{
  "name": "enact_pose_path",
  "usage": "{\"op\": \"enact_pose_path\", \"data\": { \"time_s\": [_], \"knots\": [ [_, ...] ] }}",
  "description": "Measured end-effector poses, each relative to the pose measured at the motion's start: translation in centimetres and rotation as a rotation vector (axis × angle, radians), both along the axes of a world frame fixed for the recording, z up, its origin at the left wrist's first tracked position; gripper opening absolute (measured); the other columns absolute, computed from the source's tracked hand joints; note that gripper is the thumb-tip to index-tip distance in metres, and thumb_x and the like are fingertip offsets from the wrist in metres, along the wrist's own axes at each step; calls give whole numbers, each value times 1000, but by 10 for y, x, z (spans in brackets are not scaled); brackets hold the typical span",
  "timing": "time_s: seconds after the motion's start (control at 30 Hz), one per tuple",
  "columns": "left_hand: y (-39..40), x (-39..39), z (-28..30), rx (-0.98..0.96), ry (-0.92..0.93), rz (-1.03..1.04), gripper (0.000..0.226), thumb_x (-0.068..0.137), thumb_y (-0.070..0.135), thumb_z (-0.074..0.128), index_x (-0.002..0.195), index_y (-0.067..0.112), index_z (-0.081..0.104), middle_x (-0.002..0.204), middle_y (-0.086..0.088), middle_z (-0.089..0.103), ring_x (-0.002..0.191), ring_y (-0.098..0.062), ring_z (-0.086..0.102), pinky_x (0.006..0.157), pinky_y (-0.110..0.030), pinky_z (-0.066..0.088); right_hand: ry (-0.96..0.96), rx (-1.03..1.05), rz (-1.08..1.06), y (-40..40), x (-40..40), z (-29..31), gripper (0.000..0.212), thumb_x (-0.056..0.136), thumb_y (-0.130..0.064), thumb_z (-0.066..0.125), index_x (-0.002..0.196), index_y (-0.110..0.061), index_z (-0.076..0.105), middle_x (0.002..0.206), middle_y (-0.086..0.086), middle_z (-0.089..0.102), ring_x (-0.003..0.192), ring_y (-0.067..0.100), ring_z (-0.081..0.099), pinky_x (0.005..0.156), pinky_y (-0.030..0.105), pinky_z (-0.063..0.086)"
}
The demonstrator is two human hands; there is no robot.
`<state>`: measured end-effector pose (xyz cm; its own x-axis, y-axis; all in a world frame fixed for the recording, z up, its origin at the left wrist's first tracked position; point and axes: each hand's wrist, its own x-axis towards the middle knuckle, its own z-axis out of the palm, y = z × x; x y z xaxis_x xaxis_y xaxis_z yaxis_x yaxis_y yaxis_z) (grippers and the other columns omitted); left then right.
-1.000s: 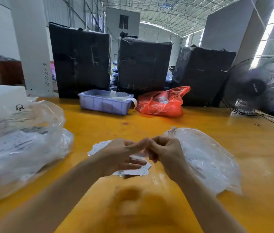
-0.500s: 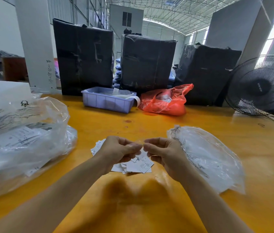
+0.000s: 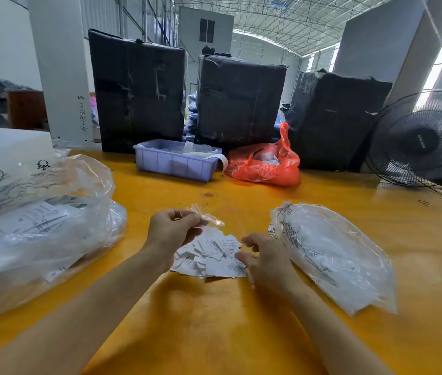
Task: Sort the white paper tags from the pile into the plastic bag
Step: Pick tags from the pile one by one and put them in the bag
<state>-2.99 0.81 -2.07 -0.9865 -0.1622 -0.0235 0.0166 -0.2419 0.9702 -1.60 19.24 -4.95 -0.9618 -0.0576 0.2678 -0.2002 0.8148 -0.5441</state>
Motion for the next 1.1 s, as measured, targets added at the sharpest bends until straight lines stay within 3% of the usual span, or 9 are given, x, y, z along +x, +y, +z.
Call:
{"op": "enact_pose_path", "data": {
  "time_s": [0.1,0.17,0.3,0.4,0.47,0.57,0.73,0.97,1.1],
  "knots": [
    [-2,-1,-4,-138,35,50,7,83,6,69,81,9,64,61,0,69,41,2,54,52,-19,42,-109,66,0,-1,-4,-1,73,73,-43,77,133,-13,49,129,6,55,119,21,49,101,35,41],
    [-2,-1,-6,-183,54,61,7,81,8,72,79,11,66,65,-2,66,37,4,49,52,-20,38,-129,16,25,-3,-5,-1,80,67,-43,82,133,-13,50,119,3,59,109,17,53,95,31,45],
    [-1,-2,-8,-226,42,27,8,77,13,76,78,10,69,63,4,60,41,1,43,47,-15,35,-197,-93,85,-3,-3,1,64,70,-29,82,126,-13,56,89,-4,57,83,11,54,75,23,46],
    [-1,-2,-9,-222,32,6,10,76,14,77,79,8,69,59,7,58,51,-3,44,50,-18,35,-233,-104,163,1,1,9,47,79,-20,76,123,-19,59,98,-6,57,84,12,55,63,10,43],
    [0,0,-10,-249,27,-14,10,77,14,76,77,8,68,65,2,61,59,-7,50,52,-20,37,-235,-16,242,4,1,13,46,81,-18,73,124,-25,59,117,-10,54,100,10,51,73,8,42],
    [0,2,-11,-221,13,-104,8,79,8,73,79,5,65,72,-6,71,60,-11,63,50,-17,43,-292,105,320,5,1,17,47,82,-21,72,125,-32,58,124,-10,51,114,14,43,101,29,38],
    [2,6,-11,-208,37,-182,9,79,2,72,86,4,65,72,-5,74,57,-9,67,50,-13,48,-267,40,247,3,-1,17,42,73,-18,80,112,-26,66,96,-7,51,90,12,53,67,12,44],
    [4,7,-11,-175,48,-194,7,81,13,71,81,6,70,72,-6,74,55,-9,66,51,-15,48,-60,-8,149,4,-1,11,35,68,-18,83,101,-22,71,73,-16,53,70,6,52,58,13,39],
    [7,9,-6,-137,37,-224,8,81,13,71,81,5,70,74,-6,75,57,-8,67,48,-13,47,8,49,140,7,-3,11,22,70,-23,82,89,-18,74,79,-11,53,76,7,47,62,19,34]
  ]
}}
